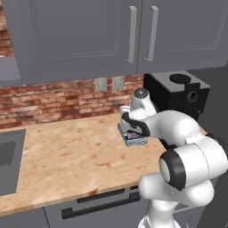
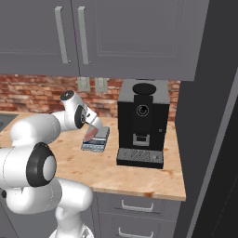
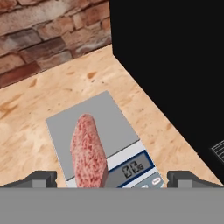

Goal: Take the steak from the fridge and place it on the digital scale on the counter by the fridge. Wait a few seconds for a reading, then move it to the plate on the dining counter.

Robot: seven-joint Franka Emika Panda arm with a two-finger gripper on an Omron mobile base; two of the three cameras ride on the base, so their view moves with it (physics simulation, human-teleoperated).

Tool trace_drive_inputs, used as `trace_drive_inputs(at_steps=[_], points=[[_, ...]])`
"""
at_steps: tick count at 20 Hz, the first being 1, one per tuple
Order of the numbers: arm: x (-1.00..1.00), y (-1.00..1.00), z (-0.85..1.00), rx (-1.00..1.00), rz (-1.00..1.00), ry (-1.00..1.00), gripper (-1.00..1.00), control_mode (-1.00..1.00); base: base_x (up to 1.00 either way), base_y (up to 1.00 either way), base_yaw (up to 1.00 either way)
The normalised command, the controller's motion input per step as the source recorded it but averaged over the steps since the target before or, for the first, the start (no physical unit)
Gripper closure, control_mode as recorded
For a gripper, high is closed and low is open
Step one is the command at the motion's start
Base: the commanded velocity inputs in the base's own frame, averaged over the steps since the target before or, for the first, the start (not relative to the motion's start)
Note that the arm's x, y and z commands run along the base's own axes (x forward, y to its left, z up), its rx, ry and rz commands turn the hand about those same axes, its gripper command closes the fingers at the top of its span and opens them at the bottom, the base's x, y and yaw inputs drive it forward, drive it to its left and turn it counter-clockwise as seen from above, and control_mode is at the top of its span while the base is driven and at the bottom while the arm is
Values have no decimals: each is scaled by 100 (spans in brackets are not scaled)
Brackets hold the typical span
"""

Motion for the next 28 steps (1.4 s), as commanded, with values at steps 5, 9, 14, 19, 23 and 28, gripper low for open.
trace_drive_inputs(at_steps=[5, 9, 14, 19, 23, 28], points=[[0, 0, -4, 0, 0, 1, -100, -100, 0, 0, 0], [0, 0, -5, 0, 0, 1, -100, -100, 0, 0, 0], [0, 0, -5, 0, 0, 1, -100, -100, 0, 0, 0], [0, 0, -7, 0, 0, 0, -100, -100, 0, 0, 0], [-1, 6, -14, 0, 0, 0, -100, -100, 0, 0, 0], [0, 9, -14, 3, 1, 1, -100, -100, 0, 0, 0]])
